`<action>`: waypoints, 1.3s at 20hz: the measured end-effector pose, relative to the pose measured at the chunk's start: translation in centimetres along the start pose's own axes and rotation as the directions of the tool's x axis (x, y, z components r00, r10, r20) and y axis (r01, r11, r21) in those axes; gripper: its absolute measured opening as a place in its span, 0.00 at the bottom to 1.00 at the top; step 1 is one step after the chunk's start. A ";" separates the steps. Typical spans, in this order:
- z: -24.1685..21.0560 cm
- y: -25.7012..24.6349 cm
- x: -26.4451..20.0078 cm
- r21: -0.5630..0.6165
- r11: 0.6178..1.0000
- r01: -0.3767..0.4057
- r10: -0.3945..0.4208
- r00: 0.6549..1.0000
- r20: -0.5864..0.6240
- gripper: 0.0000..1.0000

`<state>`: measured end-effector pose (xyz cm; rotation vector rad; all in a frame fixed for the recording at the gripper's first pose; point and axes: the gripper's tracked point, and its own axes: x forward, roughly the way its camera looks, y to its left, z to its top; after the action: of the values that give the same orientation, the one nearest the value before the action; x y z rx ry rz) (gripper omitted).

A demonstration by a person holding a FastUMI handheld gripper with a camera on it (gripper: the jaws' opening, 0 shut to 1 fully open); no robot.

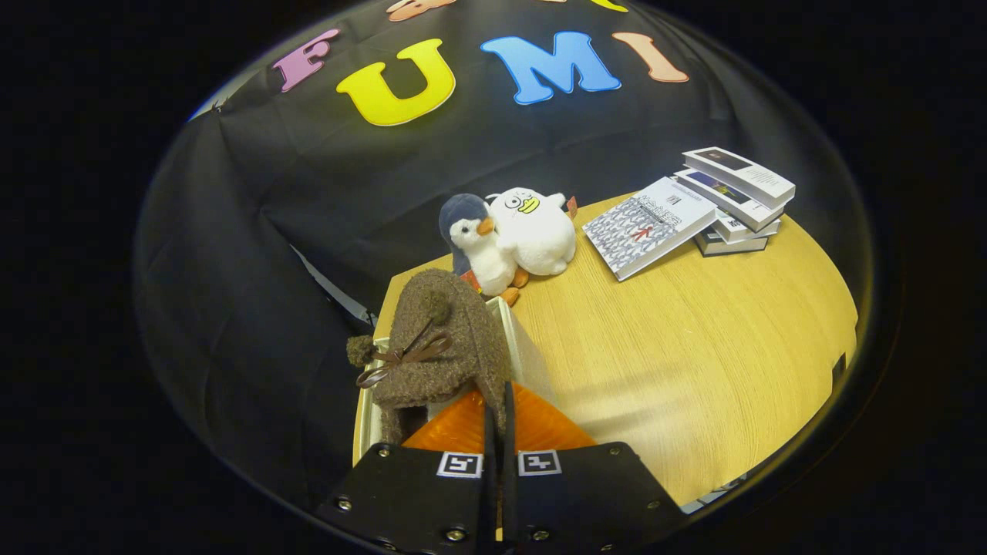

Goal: Open the storage box then place both shoes into the box .Put the left shoe in first, then the right shoe, with the right side of both shoes facing outward in a uniform manner.

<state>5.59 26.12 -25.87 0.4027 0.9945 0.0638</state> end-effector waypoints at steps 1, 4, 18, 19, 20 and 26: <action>-0.4 0.1 0.4 0.002 1.000 0.005 -0.005 1.000 -0.006 0.03; -1.5 0.3 1.3 -0.002 1.000 0.008 -0.008 0.999 -0.032 0.03; 9.5 -0.7 -11.0 -0.316 0.949 -0.007 0.128 0.922 0.364 0.98; 10.5 -1.6 -12.2 -0.329 0.944 0.010 0.128 0.909 0.396 0.98; 11.5 -2.6 -13.5 -0.340 0.940 0.032 0.125 0.893 0.431 0.98; 15.1 -9.8 -19.1 -0.344 0.926 0.157 0.078 0.810 0.581 0.98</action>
<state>6.25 8.01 -6.83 0.0269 0.3534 0.0844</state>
